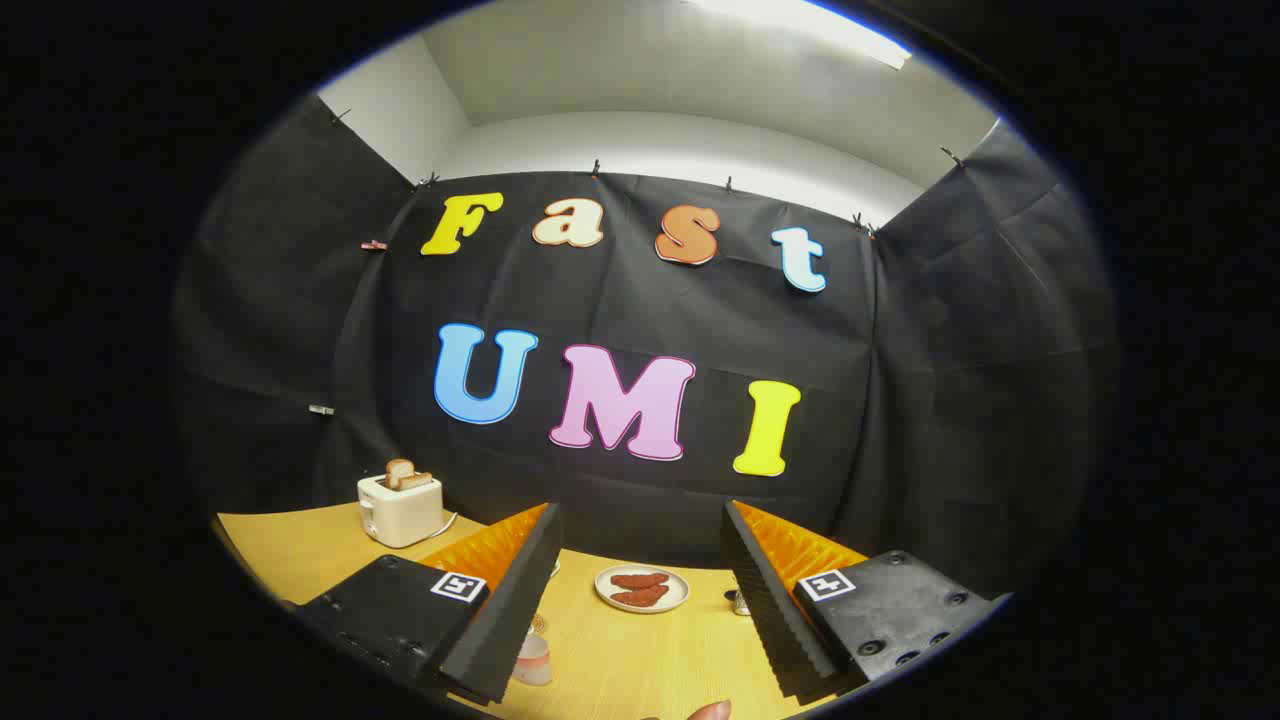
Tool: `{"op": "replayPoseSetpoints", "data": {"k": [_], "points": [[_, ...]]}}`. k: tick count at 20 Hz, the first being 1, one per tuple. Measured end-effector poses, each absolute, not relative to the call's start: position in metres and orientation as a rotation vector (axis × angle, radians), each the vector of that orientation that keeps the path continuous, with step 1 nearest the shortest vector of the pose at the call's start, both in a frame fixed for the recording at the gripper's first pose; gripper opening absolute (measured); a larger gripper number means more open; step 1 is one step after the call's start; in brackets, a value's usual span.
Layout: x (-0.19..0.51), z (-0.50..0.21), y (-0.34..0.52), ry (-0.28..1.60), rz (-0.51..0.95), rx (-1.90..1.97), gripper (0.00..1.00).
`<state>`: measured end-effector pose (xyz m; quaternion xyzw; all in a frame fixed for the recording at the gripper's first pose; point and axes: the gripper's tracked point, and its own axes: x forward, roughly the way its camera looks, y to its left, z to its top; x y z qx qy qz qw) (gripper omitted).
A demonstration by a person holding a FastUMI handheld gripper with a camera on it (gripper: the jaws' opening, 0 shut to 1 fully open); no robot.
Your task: Take the bottle from table, then pour the juice into the cup, finally place the bottle on the coaster
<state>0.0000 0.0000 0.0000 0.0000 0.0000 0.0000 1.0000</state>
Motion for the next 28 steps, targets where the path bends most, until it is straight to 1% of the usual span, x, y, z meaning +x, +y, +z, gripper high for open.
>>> {"op": "replayPoseSetpoints", "data": {"k": [4,9,12,21,24,28], "points": [[0.0,0.003,0.002,-0.013,0.008,-0.012,0.97],[-0.003,-0.001,0.003,0.021,0.013,0.019,0.97],[-0.003,-0.001,-0.004,0.015,-0.005,-0.005,0.97],[-0.002,-0.015,0.019,0.015,0.04,0.014,0.97],[-0.002,-0.031,0.033,0.012,0.064,0.038,0.97],[-0.004,-0.071,0.062,0.031,0.136,0.082,0.97]]}}
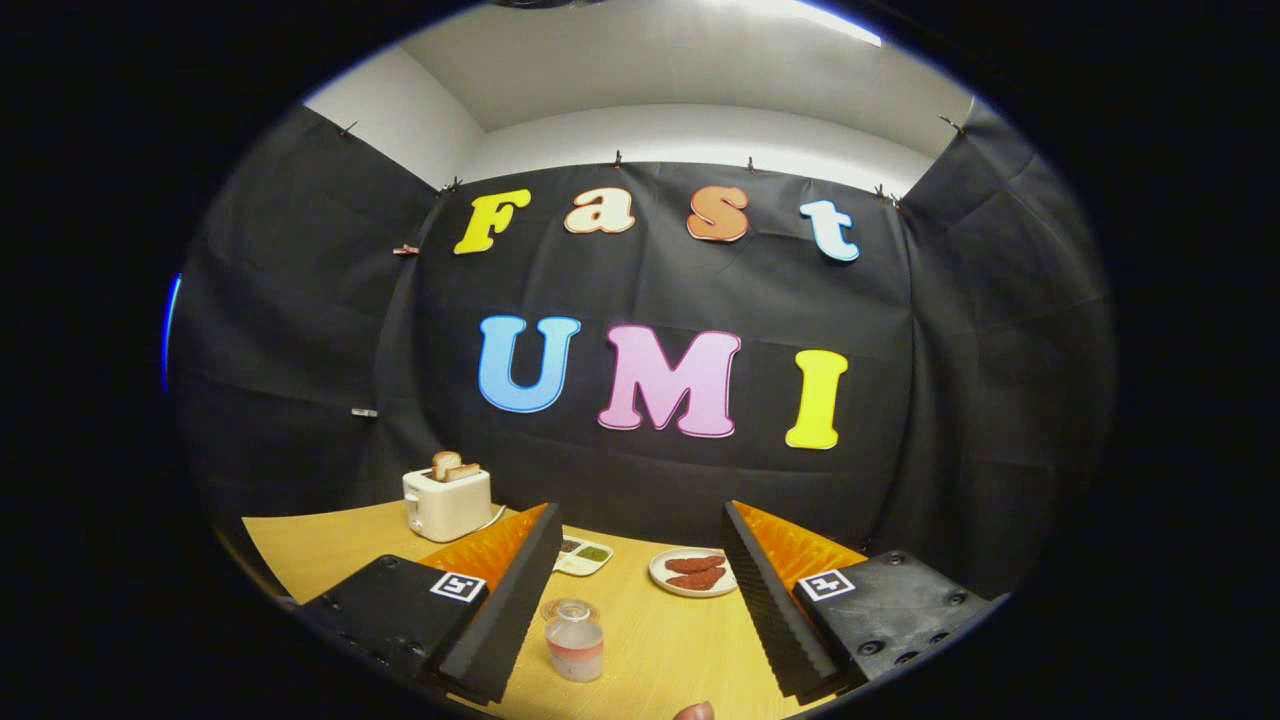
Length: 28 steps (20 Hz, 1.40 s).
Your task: Take the bottle from table, then pour the juice into the cup, finally place the bottle on the coaster
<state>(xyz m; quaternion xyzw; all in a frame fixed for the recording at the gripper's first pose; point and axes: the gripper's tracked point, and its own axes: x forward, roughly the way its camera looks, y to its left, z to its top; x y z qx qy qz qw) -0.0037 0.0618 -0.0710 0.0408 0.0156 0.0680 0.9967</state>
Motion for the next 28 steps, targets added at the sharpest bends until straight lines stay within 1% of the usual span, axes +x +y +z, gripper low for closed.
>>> {"op": "replayPoseSetpoints", "data": {"k": [8,16,25,28], "points": [[0.005,-0.175,0.104,0.114,0.213,0.114,0.97],[0.013,-0.269,0.136,0.231,0.203,0.117,0.97],[0.038,-0.316,0.143,0.277,0.125,0.144,0.98],[0.046,-0.321,0.142,0.274,0.1,0.148,0.92]]}}
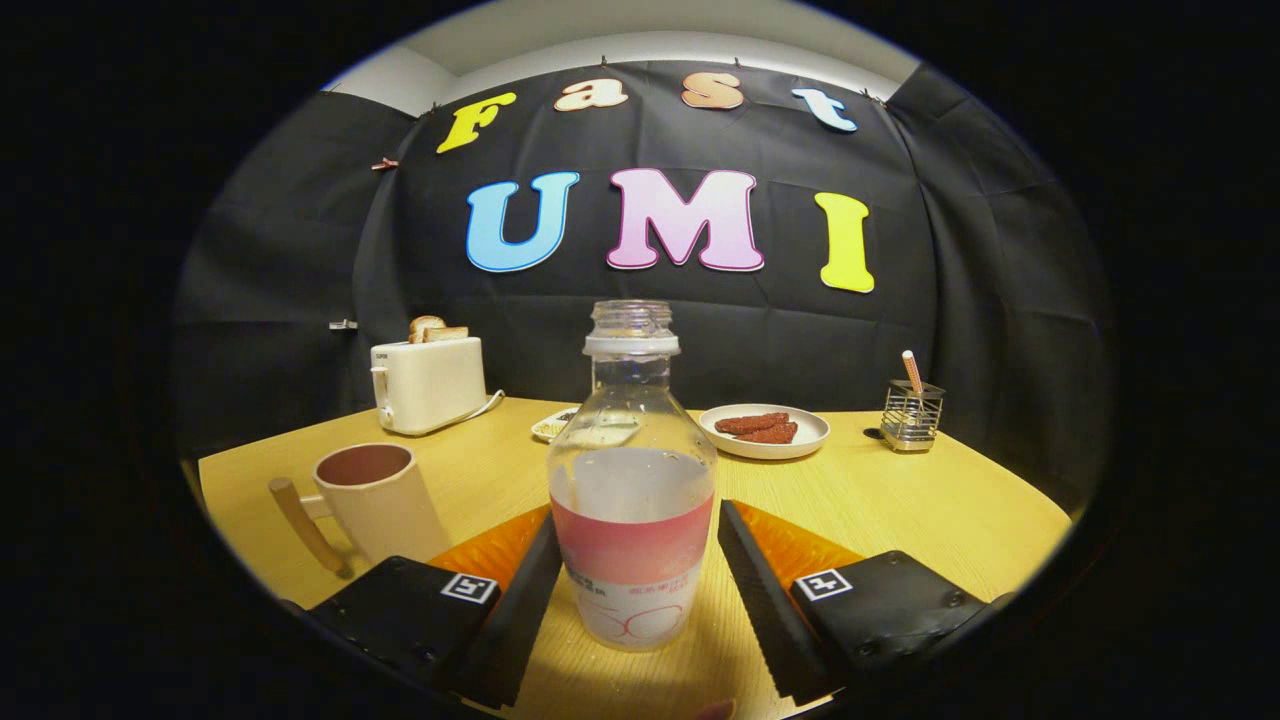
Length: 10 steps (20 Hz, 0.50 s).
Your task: Take the bottle from table, then pour the juice into the cup, finally place the bottle on the coaster
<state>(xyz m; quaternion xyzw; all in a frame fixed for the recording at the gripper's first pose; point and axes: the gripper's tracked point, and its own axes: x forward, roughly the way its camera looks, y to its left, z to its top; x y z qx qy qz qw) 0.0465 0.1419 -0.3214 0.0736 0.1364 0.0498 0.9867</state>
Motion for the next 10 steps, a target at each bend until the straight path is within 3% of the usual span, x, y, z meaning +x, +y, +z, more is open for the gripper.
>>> {"op": "replayPoseSetpoints", "data": {"k": [3,10], "points": [[0.051,-0.322,0.139,0.29,0.065,0.148,0.77],[0.049,-0.271,0.131,0.288,0.03,0.088,0.74]]}}
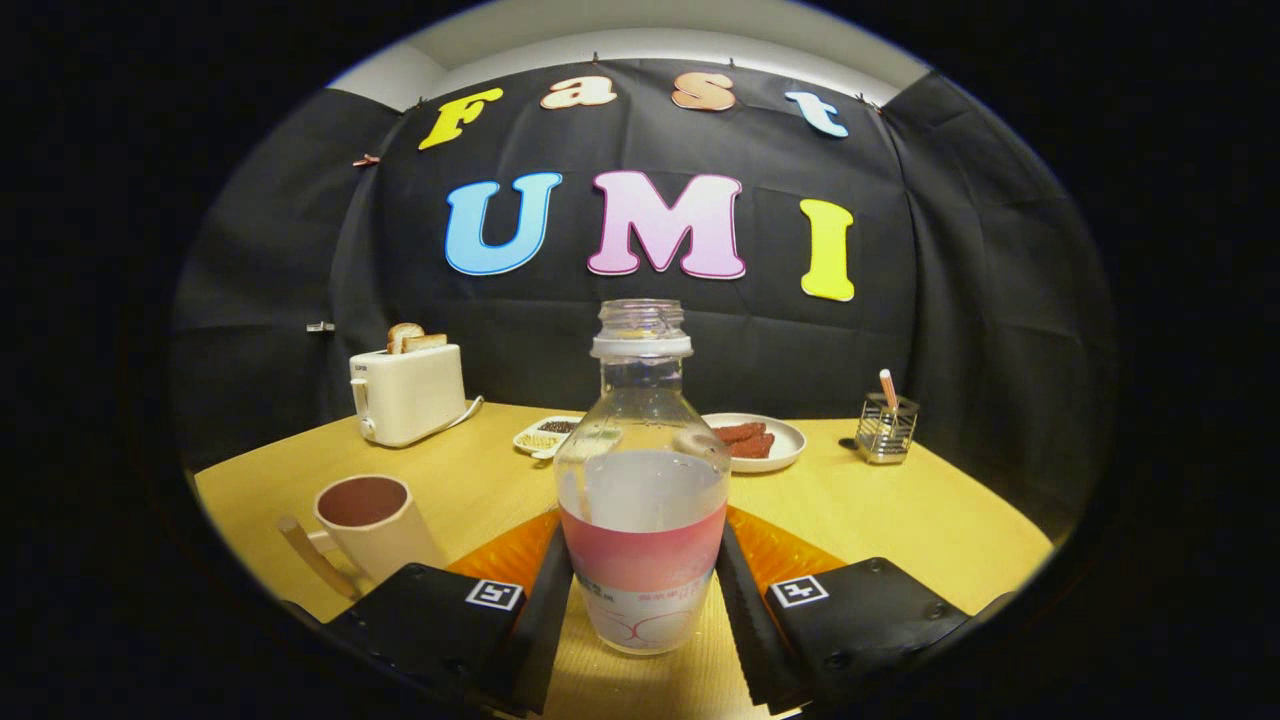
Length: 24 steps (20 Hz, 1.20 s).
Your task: Take the bottle from table, then pour the juice into the cup, finally place the bottle on the coaster
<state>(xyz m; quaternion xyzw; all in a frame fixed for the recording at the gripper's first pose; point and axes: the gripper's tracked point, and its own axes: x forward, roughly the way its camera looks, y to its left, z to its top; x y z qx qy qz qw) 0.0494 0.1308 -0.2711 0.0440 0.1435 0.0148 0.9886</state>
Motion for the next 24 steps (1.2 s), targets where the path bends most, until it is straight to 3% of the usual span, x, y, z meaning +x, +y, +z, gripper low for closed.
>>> {"op": "replayPoseSetpoints", "data": {"k": [8,24], "points": [[0.046,-0.206,0.131,0.306,-0.015,-0.078,0.7],[0.029,-0.214,0.157,0.437,-0.041,-0.306,0.7]]}}
